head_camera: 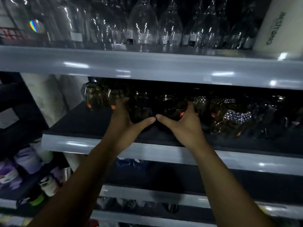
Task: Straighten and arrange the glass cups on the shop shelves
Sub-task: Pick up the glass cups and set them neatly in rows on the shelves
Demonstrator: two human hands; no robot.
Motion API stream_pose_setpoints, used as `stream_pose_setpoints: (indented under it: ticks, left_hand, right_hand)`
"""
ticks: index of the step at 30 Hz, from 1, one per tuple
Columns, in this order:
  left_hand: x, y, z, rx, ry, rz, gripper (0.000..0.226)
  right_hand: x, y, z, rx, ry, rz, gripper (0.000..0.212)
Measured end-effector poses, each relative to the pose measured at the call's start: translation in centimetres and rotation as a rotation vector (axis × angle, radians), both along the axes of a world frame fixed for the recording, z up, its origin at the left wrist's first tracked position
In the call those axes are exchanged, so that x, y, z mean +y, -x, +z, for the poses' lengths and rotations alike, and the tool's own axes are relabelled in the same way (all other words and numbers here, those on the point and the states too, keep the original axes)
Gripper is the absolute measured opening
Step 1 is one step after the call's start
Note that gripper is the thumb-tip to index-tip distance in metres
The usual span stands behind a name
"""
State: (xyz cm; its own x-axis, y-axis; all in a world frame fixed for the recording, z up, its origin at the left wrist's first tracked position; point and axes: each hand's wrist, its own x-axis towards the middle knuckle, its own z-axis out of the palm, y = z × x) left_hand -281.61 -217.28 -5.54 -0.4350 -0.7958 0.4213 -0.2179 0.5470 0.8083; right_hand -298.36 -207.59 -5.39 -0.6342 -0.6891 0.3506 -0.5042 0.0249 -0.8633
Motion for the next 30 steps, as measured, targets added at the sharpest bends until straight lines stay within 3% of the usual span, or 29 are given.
stream_pose_setpoints:
  ticks: [9,11,13,15,17,26,30]
  left_hand:
    - [-2.6,-2.1,-0.6,-0.080,-0.105,-0.178,0.097]
    - [-3.1,-2.5,-0.6,-0.080,-0.126,-0.182,0.087]
    - [-3.3,-2.6,-0.5,-0.064,-0.146,-0.163,0.078]
    - [-3.6,-2.5,-0.7,-0.052,-0.154,-0.134,0.078]
    - [-3.6,-2.4,-0.8,-0.037,-0.144,-0.120,0.080]
    - [-3.7,-1.7,-1.6,-0.048,-0.031,-0.077,0.071]
    - [-4.0,-1.7,-1.8,-0.106,0.008,-0.050,0.080]
  right_hand:
    - [1.9,0.5,-0.6,0.126,-0.191,0.061,0.113]
    - [2.3,0.6,-1.0,0.134,-0.178,0.048,0.107]
    - [2.4,0.6,-1.5,0.145,-0.159,-0.007,0.087]
    - [2.4,0.4,-1.8,0.184,-0.165,-0.059,0.064]
    - [2.4,0.4,-1.8,0.207,-0.173,-0.075,0.057]
    - [2.2,-0.8,-2.0,0.404,-0.175,-0.176,0.075]
    - [1.8,-1.0,-2.4,0.452,-0.179,-0.236,0.078]
